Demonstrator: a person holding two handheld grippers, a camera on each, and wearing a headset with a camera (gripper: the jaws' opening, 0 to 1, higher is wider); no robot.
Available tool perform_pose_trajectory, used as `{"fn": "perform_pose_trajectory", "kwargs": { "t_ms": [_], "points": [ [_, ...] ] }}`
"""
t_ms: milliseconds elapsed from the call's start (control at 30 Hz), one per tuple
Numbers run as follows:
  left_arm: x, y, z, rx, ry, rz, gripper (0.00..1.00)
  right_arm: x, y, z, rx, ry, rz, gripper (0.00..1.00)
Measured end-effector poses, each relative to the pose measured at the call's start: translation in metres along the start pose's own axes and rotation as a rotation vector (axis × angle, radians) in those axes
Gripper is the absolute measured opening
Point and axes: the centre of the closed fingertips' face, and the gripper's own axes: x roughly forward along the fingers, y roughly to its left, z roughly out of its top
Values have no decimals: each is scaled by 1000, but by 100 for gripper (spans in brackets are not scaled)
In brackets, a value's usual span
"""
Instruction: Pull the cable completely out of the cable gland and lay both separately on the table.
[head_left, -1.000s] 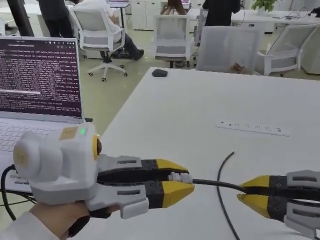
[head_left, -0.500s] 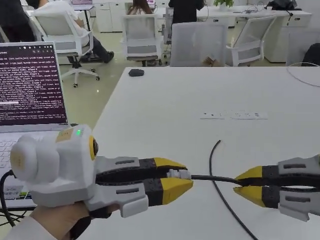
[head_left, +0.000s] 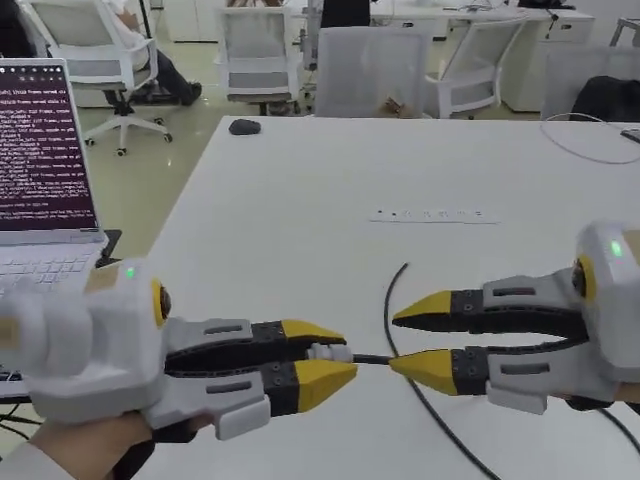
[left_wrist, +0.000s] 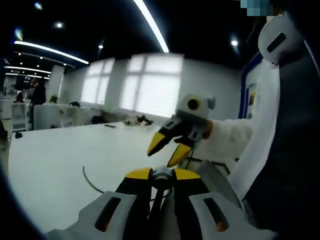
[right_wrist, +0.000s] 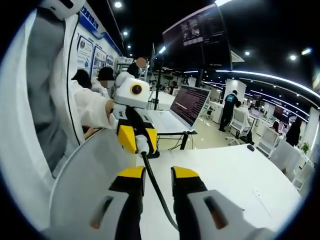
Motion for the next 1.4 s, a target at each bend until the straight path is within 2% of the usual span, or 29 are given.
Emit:
{"fn": "perform_pose_trajectory", "kwargs": {
  "t_ms": [167,233,333,500,567,633,733,800,867,1033,1200,1300,1400],
  "points": [
    [4,1,3,-20,-9,5,17,10,12,-4,-55,25,89,20],
    [8,2,5,-27,-20,8,17,12,11,-7,-61,32,88,17],
    [12,3,3,-37,-16,11,17,12,4,-10,-57,25,76,6],
    [12,4,2,-35,-16,36,17,13,0,-11,-2,-15,85,6],
    [13,0,-4,22,32,38,17,13,1,-9,-3,-21,83,6],
    [14,-1,-10,39,70,38,18,12,2,-10,-6,-34,87,6],
    [13,7,-9,6,43,83,17,15,3,-13,24,-46,83,6],
    [12,10,-8,-43,17,86,17,16,4,-13,37,-54,82,5],
    [12,11,-12,-55,24,85,17,17,4,-14,35,-53,77,5],
    [11,12,-19,-89,16,77,17,18,7,-22,45,-29,74,5],
    [4,14,-29,-111,29,63,17,12,6,-44,86,22,40,5],
    [-2,16,-30,-124,18,65,17,6,3,-61,105,82,12,5],
    [-8,17,-30,-126,6,75,17,-1,2,-68,117,105,-7,5]
  ]
}}
